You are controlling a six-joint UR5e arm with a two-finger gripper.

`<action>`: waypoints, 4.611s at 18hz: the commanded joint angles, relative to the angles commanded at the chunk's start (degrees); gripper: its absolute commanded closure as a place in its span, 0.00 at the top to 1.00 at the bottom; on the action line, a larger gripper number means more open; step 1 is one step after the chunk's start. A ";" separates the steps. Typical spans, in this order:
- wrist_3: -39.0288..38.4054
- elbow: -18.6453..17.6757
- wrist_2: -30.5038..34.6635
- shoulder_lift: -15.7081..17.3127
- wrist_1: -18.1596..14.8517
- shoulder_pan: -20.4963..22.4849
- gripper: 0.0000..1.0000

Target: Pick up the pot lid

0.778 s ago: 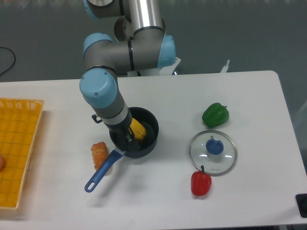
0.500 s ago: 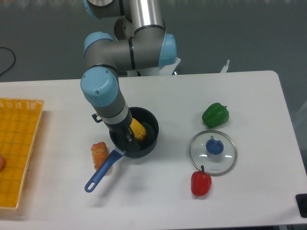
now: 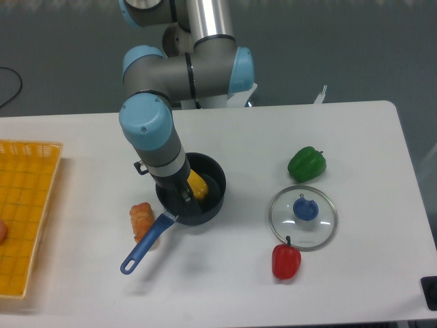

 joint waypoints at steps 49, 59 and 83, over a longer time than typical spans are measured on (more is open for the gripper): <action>-3.87 2.81 -4.75 -12.04 11.16 23.73 1.00; -3.52 2.37 -4.75 -13.18 11.25 24.52 1.00; -2.81 1.93 -2.29 -13.97 11.16 24.08 0.80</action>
